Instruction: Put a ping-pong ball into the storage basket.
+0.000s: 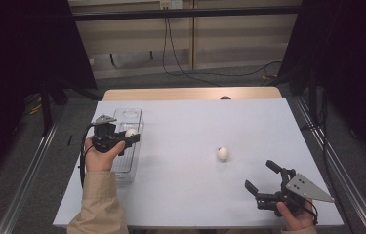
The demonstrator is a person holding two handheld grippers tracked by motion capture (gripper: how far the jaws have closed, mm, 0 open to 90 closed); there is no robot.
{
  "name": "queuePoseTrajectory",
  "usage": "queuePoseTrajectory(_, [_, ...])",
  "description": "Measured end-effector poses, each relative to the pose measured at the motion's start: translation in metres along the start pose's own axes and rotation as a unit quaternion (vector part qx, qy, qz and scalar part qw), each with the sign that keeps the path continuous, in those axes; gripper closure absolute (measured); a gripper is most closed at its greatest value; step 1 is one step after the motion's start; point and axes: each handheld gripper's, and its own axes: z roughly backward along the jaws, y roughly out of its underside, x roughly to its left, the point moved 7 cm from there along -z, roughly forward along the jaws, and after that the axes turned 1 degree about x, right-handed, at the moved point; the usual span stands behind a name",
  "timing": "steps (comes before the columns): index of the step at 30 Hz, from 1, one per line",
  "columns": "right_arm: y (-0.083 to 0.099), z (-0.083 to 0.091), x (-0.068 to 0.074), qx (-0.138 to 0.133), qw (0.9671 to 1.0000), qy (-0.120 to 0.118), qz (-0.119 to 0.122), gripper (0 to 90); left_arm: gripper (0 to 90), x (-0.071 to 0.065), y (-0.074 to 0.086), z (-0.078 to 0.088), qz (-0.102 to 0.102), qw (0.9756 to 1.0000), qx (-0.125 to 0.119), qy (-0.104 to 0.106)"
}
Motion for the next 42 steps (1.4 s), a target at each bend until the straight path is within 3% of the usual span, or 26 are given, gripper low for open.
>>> queuePoseTrajectory(42, [0.0,0.0,0.001,0.0,1.0,-0.001,0.001,1.3,50.6,0.014,0.005,0.003,0.01,0.9997,-0.003,-0.02])
